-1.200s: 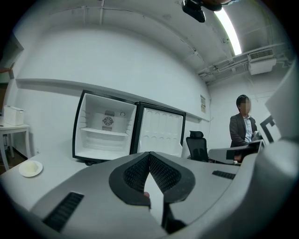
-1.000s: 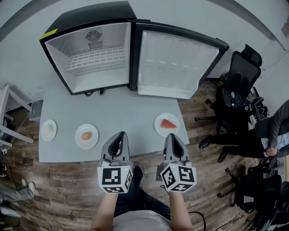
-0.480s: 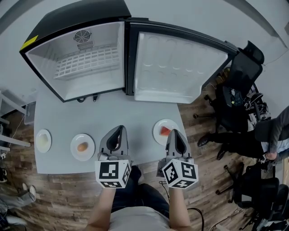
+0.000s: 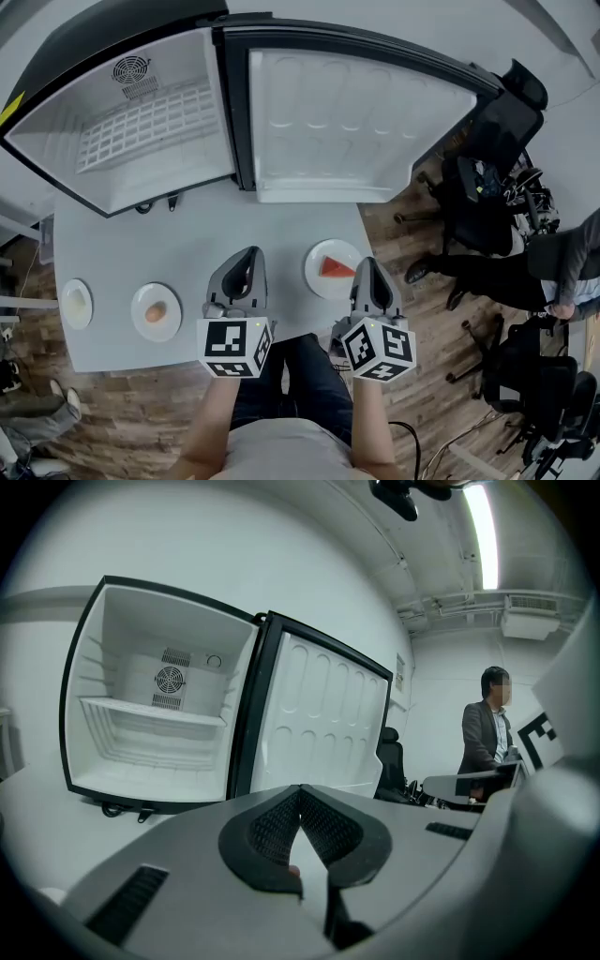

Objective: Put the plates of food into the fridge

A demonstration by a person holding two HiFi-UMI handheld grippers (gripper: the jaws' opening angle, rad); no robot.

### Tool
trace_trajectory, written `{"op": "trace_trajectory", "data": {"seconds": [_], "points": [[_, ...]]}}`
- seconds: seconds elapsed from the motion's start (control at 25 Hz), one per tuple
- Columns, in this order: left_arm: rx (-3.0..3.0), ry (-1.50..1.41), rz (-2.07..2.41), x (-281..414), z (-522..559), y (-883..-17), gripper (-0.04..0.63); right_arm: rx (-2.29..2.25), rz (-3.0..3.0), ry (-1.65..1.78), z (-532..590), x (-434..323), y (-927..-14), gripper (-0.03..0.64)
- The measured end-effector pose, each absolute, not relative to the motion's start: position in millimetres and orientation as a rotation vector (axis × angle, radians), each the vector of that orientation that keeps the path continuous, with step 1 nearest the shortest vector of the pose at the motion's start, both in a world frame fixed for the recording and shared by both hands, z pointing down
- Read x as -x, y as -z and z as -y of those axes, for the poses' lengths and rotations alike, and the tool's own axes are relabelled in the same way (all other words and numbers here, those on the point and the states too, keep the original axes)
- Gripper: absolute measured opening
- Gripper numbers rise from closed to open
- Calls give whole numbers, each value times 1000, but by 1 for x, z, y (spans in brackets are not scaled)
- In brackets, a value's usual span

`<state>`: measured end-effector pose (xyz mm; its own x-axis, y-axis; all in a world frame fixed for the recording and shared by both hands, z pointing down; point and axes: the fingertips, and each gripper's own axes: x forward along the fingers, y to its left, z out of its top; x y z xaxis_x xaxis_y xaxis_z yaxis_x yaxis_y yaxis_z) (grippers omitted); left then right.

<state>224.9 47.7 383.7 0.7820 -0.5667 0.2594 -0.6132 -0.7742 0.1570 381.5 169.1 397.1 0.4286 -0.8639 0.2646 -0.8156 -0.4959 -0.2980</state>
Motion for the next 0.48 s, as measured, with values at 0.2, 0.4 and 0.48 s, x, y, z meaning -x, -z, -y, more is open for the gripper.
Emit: {"op": "trace_trajectory", "data": {"seconds": [0.2, 0.4, 0.48], "points": [[-2674, -336, 917, -242, -44, -405, 6, 2560, -1482, 668, -169, -407, -419, 15], [-2607, -463, 870, -258, -49, -438, 8, 2587, -1489, 763, -168, -428, -444, 15], [-2576, -504, 836, -263, -54, -454, 7, 2595, -1503, 837, -173, -433, -463, 15]]}}
